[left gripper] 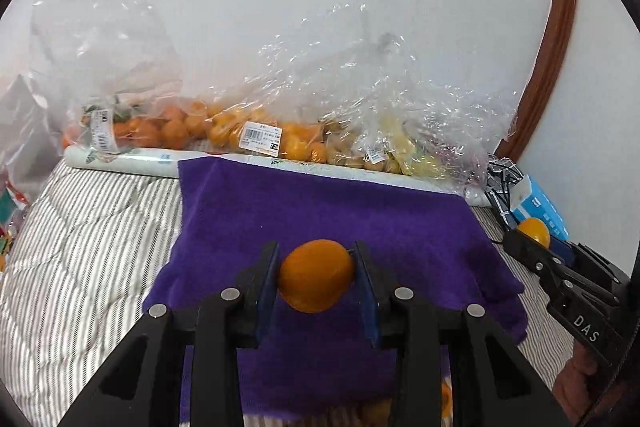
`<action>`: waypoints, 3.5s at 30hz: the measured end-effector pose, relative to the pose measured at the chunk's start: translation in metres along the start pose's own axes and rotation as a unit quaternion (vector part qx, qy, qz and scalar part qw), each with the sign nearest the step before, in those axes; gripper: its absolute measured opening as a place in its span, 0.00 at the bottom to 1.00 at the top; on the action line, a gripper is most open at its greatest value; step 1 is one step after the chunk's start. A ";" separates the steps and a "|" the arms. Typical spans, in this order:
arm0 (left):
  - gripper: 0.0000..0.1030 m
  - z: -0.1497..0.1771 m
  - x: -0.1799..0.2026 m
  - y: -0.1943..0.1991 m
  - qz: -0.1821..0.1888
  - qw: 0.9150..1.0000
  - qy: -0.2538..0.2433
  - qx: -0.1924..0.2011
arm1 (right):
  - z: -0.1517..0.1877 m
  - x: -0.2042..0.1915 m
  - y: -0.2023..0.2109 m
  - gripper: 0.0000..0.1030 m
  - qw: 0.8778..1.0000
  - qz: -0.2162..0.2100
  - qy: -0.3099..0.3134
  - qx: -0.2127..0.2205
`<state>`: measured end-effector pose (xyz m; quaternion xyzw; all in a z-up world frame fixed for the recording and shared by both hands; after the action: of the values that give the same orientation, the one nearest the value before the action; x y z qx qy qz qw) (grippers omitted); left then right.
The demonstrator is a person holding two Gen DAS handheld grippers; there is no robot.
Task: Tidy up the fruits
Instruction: 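Carry both held oranges over the purple towel with both grippers, then open both grippers to drop the oranges onto the purple towel, then grasp a stemmed orange with the left gripper while the right gripper grasps an oval orange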
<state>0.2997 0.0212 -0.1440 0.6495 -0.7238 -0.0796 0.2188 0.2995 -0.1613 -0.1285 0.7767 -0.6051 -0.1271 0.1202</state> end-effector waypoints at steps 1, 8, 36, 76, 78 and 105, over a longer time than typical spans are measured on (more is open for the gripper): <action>0.33 0.003 -0.002 -0.002 -0.001 1.000 0.002 0.002 | 0.002 -0.001 -0.005 0.34 1.000 0.000 0.000 0.001; 0.33 0.018 -0.007 -0.012 -0.005 1.000 0.008 -0.015 | 0.029 0.007 -0.030 0.34 0.999 -0.012 -0.013 -0.032; 0.33 0.039 -0.008 -0.034 -0.003 0.998 -0.001 -0.062 | 0.059 0.017 -0.047 0.34 0.997 -0.010 -0.018 -0.069; 0.50 0.014 0.008 0.001 -0.022 0.999 -0.037 -0.005 | 0.039 0.002 -0.003 0.53 1.000 0.018 0.004 -0.017; 0.51 0.013 0.011 0.007 -0.018 0.999 -0.042 -0.005 | 0.042 -0.002 0.009 0.53 0.999 0.014 0.011 -0.028; 0.55 0.084 -0.047 0.109 -0.036 0.998 0.001 -0.059 | 0.134 -0.037 0.082 0.32 0.993 -0.023 0.008 -0.115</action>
<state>0.1680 0.0682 -0.1855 0.6615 -0.6937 -0.1294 0.2541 0.1701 -0.1491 -0.2247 0.7726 -0.5672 -0.1923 0.2105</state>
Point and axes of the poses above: each gripper's, at about its wrist camera, not at the fingertips, and y roughly against the way its jaws point, x to its right, z to its underside, the point moved 3 cm from there along -y, roughly the way its jaws point, and after that the axes turned 15 degrees about x, right-handed, at the moved point
